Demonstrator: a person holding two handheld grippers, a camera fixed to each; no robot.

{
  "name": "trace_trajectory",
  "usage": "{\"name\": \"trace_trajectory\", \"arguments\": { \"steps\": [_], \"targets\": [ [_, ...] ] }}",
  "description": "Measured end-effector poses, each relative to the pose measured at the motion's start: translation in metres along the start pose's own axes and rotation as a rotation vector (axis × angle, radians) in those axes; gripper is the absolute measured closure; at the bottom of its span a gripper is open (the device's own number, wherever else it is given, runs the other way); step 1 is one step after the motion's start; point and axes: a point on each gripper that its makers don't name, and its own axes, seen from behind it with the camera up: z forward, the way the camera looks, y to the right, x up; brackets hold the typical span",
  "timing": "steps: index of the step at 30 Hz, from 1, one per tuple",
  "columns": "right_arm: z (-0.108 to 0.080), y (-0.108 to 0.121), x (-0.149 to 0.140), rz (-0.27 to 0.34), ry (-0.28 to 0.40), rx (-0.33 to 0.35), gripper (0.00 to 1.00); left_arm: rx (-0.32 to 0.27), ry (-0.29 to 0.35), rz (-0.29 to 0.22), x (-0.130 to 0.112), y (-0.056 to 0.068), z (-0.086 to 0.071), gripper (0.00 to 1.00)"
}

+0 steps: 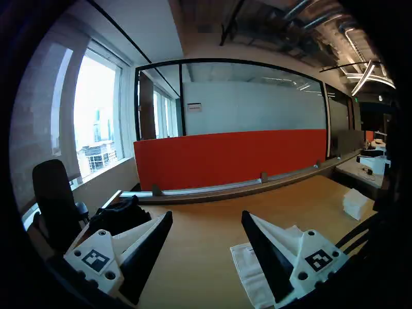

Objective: Fold towel

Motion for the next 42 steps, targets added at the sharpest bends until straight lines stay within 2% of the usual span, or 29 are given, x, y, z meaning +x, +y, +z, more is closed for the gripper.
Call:
{"name": "trace_trajectory", "arguments": {
  "steps": [8,11,14,26,32,42],
  "targets": [
    [0.007,-0.044,-0.005,-0.065,-0.067,0.107,0.00,-0.110,-0.043,0.042,0.000,0.019,0.002,0.01],
    [0.007,-0.061,-0.008,-0.087,-0.095,0.161,0.00,-0.157,-0.064,0.048,-0.004,0.029,0.002,0.00],
    [0.009,-0.070,-0.009,-0.096,-0.112,0.181,0.00,-0.186,-0.078,0.048,-0.008,0.034,0.001,0.01],
    [0.007,-0.104,-0.029,-0.155,-0.189,0.275,0.00,-0.265,-0.137,0.100,-0.030,0.049,0.000,0.01],
    [0.005,-0.118,-0.053,-0.167,-0.240,0.332,0.00,-0.312,-0.174,0.124,-0.047,0.062,-0.002,0.01],
    [0.004,-0.139,-0.093,-0.170,-0.304,0.372,0.00,-0.344,-0.223,0.129,-0.082,0.077,-0.003,0.01]
  ]
}}
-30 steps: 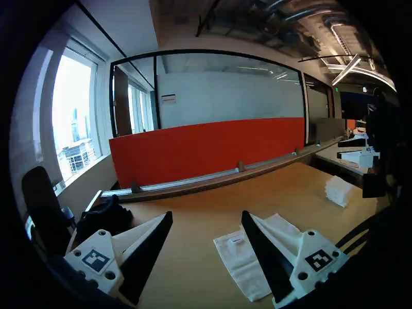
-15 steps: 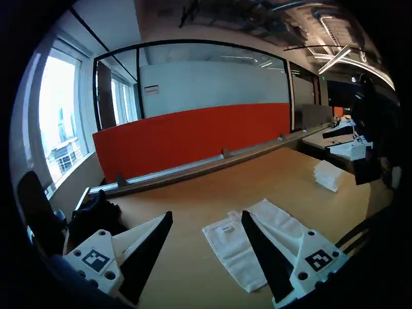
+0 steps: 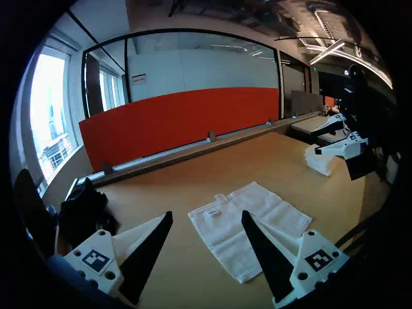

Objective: Fold towel

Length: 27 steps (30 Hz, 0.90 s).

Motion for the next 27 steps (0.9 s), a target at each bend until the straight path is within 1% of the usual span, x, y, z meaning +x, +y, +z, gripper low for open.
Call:
{"name": "trace_trajectory", "arguments": {
  "steps": [5,17,23,27],
  "targets": [
    [0.011,-0.011,-0.019,0.005,-0.033,0.017,0.00,-0.017,-0.035,0.008,-0.023,0.009,0.007,0.01],
    [0.037,-0.037,-0.074,0.017,-0.119,0.065,0.00,-0.053,-0.126,0.002,-0.084,0.031,0.024,0.01],
    [0.050,-0.048,-0.102,0.030,-0.166,0.086,0.00,-0.075,-0.181,-0.020,-0.114,0.041,0.033,0.01],
    [0.054,-0.056,-0.119,0.033,-0.199,0.103,0.00,-0.087,-0.219,-0.021,-0.131,0.046,0.037,0.01]
  ]
}}
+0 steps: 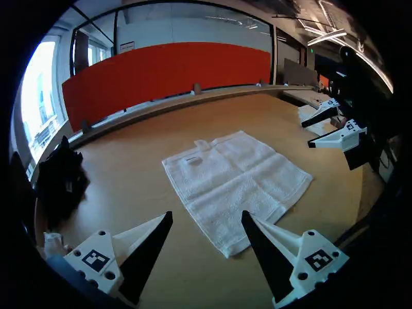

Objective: Fold towel

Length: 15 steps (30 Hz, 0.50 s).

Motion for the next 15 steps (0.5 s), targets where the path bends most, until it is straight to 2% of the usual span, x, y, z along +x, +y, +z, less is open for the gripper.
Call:
{"name": "trace_trajectory", "arguments": {
  "steps": [8,15],
  "targets": [
    [0.009,-0.011,-0.032,0.007,-0.058,0.027,0.00,-0.022,-0.072,0.000,-0.027,0.007,0.014,0.01],
    [0.013,-0.020,-0.062,0.001,-0.118,0.049,0.00,-0.057,-0.129,0.036,-0.049,0.018,0.024,0.01]
  ]
}}
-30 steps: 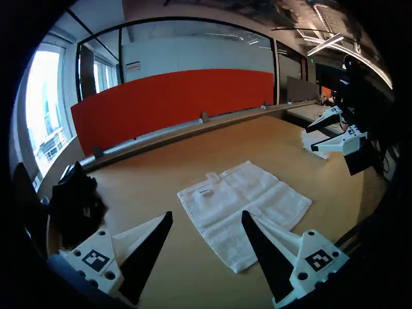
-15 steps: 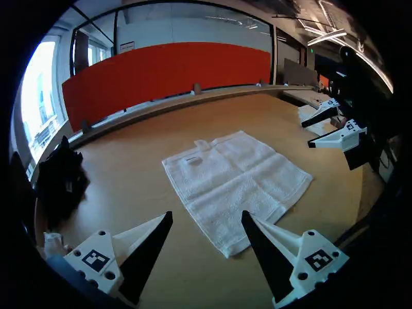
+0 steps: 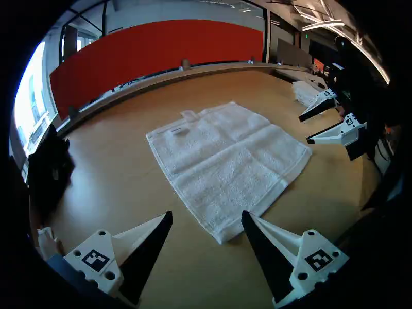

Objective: Fold towel

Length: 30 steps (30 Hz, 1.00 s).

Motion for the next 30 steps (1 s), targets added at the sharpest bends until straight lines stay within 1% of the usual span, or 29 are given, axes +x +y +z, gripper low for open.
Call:
{"name": "trace_trajectory", "arguments": {
  "steps": [9,17,23,26,30],
  "targets": [
    [0.005,-0.003,-0.024,-0.004,-0.050,0.017,0.00,-0.039,-0.057,0.027,-0.020,0.014,0.013,0.00],
    [0.008,0.002,-0.036,-0.023,-0.068,0.030,0.00,-0.049,-0.089,0.044,-0.030,0.020,0.020,0.01],
    [0.010,0.014,-0.039,-0.026,-0.070,0.051,0.00,-0.054,-0.100,0.045,-0.033,0.023,0.023,0.00],
    [0.007,0.020,-0.041,-0.049,-0.076,0.098,0.00,-0.056,-0.103,0.042,-0.032,0.024,0.024,0.01],
    [0.004,0.029,-0.047,-0.061,-0.084,0.113,0.00,-0.060,-0.105,0.038,-0.032,0.024,0.024,0.01]
  ]
}}
